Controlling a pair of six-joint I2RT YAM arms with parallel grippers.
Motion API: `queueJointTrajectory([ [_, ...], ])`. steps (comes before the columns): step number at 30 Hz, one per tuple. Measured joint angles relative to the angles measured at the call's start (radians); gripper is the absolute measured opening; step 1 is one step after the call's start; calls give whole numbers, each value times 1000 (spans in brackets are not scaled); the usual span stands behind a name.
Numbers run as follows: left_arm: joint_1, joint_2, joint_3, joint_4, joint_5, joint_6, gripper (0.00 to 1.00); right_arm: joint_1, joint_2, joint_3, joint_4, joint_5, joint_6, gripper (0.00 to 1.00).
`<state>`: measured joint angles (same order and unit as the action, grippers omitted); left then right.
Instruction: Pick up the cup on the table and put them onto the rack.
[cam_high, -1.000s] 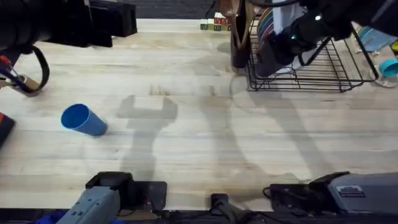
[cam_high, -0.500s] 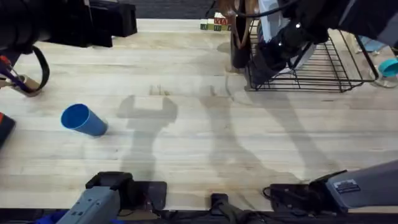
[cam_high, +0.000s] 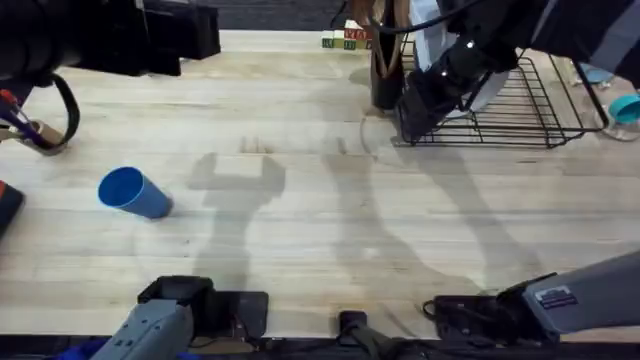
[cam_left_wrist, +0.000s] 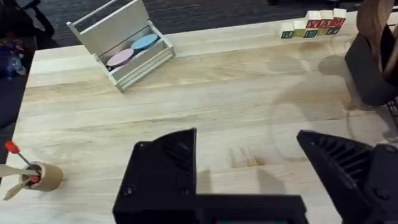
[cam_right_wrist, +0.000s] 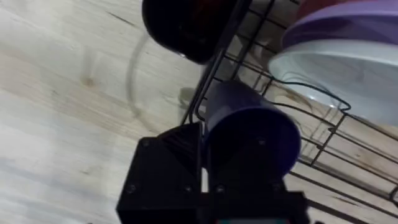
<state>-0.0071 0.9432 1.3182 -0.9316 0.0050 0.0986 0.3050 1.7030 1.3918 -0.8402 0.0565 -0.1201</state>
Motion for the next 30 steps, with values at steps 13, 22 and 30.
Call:
queueJointTrajectory([
  [13,0,0,0,0,0,0,993,-1,1,0,0,18,0,219],
  [22,0,0,0,0,0,0,993,-2,1,1,0,28,0,281],
  [30,0,0,0,0,0,0,993,3,-45,2,-5,14,0,288],
])
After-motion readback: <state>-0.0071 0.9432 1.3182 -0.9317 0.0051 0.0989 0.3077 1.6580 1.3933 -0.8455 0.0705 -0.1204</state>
